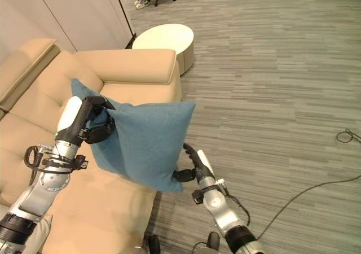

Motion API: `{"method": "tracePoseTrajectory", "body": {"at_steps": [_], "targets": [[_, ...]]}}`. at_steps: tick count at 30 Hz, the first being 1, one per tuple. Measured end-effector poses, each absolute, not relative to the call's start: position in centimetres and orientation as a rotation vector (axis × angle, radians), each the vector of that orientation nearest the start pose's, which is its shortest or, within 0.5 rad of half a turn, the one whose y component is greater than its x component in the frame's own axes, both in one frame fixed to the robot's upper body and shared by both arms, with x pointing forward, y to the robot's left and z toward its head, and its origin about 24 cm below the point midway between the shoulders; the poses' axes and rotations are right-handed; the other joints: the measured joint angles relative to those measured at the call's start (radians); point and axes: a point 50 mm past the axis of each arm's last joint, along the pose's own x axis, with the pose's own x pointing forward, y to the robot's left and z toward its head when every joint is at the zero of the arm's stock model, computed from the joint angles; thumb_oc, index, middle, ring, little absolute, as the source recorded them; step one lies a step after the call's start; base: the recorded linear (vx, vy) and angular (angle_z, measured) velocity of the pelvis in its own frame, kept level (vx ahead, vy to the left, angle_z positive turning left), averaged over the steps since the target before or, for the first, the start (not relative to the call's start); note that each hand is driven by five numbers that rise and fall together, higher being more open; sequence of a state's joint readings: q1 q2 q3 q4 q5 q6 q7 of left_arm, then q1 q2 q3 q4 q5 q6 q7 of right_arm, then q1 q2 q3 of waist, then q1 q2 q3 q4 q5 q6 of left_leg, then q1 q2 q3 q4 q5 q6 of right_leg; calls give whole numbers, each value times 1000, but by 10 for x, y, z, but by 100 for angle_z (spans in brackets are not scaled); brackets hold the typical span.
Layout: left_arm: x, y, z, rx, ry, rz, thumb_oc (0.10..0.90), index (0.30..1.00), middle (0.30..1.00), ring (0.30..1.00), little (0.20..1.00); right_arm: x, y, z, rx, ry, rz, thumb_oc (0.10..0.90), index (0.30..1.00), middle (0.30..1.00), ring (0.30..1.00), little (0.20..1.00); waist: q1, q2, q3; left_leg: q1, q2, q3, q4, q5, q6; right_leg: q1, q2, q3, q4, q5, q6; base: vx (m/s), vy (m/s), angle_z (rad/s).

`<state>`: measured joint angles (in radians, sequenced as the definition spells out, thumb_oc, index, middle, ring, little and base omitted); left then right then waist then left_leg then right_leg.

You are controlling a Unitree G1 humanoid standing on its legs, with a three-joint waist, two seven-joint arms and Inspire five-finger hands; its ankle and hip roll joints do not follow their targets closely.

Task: Pick up all the scattered cushions and arrange them neatly on the sofa.

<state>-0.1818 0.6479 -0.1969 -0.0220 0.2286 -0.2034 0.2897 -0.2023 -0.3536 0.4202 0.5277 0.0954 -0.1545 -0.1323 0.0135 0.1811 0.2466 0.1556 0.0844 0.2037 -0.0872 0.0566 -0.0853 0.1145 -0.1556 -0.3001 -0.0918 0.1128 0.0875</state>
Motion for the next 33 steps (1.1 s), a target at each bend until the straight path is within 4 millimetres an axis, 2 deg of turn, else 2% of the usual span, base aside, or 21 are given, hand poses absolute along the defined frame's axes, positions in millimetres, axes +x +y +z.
{"method": "tracePoseTrajectory", "body": {"at_steps": [1,6,11,14,17,18,19,20,24,26,27,29,30,31,32,33], "targets": [[276,203,129,799,-477,5,400,300,300,300,300,265,-158,-29,-332,256,217,400,300,300,300,300,1,0,0,-2,0,-7,0,1,1,1,0,-4,0,0,0,3,-1,13],[280,200,137,794,-509,7,400,300,300,300,300,260,-152,-34,-215,305,278,400,300,300,300,300,0,0,0,-7,-2,-19,0,2,3,1,-3,-13,0,-1,2,6,-7,6],[282,198,140,765,-516,6,400,300,300,300,300,260,-156,-32,-171,298,244,400,300,300,300,300,-19,3,-5,-8,-3,-10,0,2,3,-6,-3,0,0,-3,5,21,-40,-8],[283,193,137,740,-511,-9,400,300,300,300,300,256,-178,-24,-167,265,159,400,300,300,300,300,-52,8,-11,-9,-3,32,0,2,3,-41,-1,35,1,0,6,-45,-47,-38],[283,192,135,722,-503,-10,400,300,300,300,300,258,-190,-15,-183,227,111,400,300,300,300,300,-78,12,-14,-13,3,104,0,1,4,-84,3,85,4,-3,8,-22,-154,-70],[283,193,136,725,-502,-10,400,300,300,300,300,259,-191,-13,-197,215,99,400,300,300,300,300,-70,17,-16,-10,11,152,0,-4,2,-120,-9,29,31,-23,4,32,-155,-117],[283,194,135,728,-498,-9,400,300,300,300,300,260,-191,-12,-210,206,91,400,300,300,300,300,-53,15,-18,-3,20,194,2,-8,-2,-147,-25,-26,70,-12,-3,94,-390,-126],[284,193,132,704,-484,-8,400,300,300,300,300,257,-196,-12,-232,205,79,400,300,300,300,300,-78,14,-18,-4,34,202,17,-8,-3,-163,-19,-27,104,-15,-7,92,-426,-83],[284,186,115,681,-421,-43,400,300,300,300,300,240,-211,-18,-275,235,51,400,300,300,300,300,-114,2,-17,-4,90,182,172,-12,-16,-132,17,-2,137,-58,-47,115,-422,-41],[284,183,109,676,-398,-68,400,300,300,300,300,232,-213,-22,-266,253,38,400,300,300,300,300,-111,-13,-16,-40,142,159,347,-21,-28,-96,31,14,134,-78,-68,64,-238,-46],[283,182,107,663,-388,-74,400,300,300,300,300,229,-215,-21,-274,253,37,400,300,300,300,300,-111,-13,-16,-64,176,139,444,-7,-44,-76,51,19,136,-92,-87,59,-144,-40],[282,181,106,642,-383,-77,400,300,300,300,300,230,-220,-17,-290,238,26,400,300,300,300,300,-112,-18,-16,-100,195,106,533,32,-76,-60,69,36,139,-113,-120,137,-170,-38],[282,179,108,619,-392,-80,400,300,300,300,300,232,-222,-11,-298,215,18,400,300,300,300,300,-105,-27,-11,-137,160,28,570,-2,-70,-62,73,74,136,-125,-135,244,-216,-64],[282,177,110,604,-400,-85,400,300,300,300,300,235,-224,-5,-295,192,-7,400,300,300,300,300,-76,-38,-5,-167,103,-13,579,-40,-66,-67,68,116,132,-120,-148,187,-164,-63],[282,177,110,601,-400,-86,400,300,300,300,300,236,-224,-5,-292,187,-17,400,300,300,300,300,-72,-56,2,-198,62,-18,581,-61,-63,-59,70,127,115,-129,-164,229,-129,-66],[282,177,110,601,-398,-85,400,300,300,300,300,236,-223,-5,-287,190,-19,400,300,300,300,300,-60,-72,6,-226,30,4,531,-98,-34,-37,65,142,88,-113,-156,288,-6,-58]]}}
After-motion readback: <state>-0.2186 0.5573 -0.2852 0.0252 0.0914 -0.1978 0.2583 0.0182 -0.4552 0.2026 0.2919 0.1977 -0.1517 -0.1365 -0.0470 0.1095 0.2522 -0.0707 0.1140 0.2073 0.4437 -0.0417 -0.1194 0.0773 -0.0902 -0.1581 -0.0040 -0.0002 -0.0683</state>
